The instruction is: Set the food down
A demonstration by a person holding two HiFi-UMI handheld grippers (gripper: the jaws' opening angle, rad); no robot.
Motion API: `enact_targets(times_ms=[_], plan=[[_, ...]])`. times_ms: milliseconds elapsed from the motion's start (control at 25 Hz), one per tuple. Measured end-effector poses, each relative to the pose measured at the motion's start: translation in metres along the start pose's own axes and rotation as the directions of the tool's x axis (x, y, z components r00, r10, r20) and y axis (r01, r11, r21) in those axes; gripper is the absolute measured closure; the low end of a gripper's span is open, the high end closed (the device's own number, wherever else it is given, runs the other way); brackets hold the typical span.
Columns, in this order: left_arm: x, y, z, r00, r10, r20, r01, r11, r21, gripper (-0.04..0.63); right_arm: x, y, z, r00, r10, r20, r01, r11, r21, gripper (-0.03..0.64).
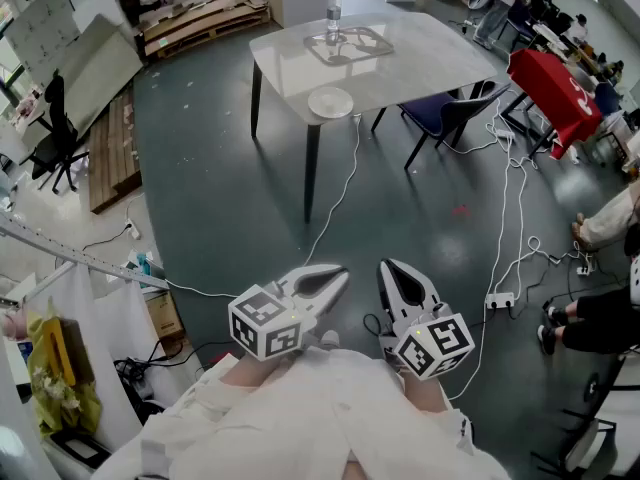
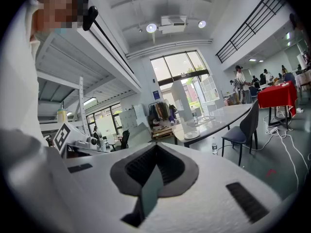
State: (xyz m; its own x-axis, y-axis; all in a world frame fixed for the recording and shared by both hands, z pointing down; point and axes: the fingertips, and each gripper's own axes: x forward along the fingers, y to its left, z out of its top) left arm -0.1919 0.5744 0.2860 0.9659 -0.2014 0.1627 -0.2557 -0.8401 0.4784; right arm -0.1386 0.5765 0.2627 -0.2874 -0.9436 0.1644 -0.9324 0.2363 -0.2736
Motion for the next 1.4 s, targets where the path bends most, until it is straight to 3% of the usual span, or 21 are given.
enact_targets(times_ms=[320, 920, 1240, 1400], plan=[[-0.006, 0.005, -0.002, 1.0, 0.024, -0.016, -0.023, 0.999, 0.049, 0.575, 0.003, 0.007, 0.0, 1.0, 0.02, -0.008, -0.02, 0.999, -0.027, 0.615], [0.009, 0.014, -0.003, 0.998, 0.043, -0.037, -0.04, 0.997, 0.073, 0.575, -0.011, -0.016, -0.006, 1.0, -0.002, 0.014, 0.001, 0.998, 0.056, 0.614], [0.022, 0.003, -0.037, 0.997, 0.08, -0.024, -0.081, 0.996, -0.031, 0.575, -0.028, -0.027, -0.055, 0.991, 0.007, -0.136, 0.004, 0.997, 0.078, 0.614], [0.033, 0.002, -0.043, 0.996, 0.069, -0.058, -0.071, 0.997, -0.025, 0.575, -0.025, -0.038, -0.055, 0.99, 0.009, -0.14, 0.004, 0.995, 0.095, 0.614]])
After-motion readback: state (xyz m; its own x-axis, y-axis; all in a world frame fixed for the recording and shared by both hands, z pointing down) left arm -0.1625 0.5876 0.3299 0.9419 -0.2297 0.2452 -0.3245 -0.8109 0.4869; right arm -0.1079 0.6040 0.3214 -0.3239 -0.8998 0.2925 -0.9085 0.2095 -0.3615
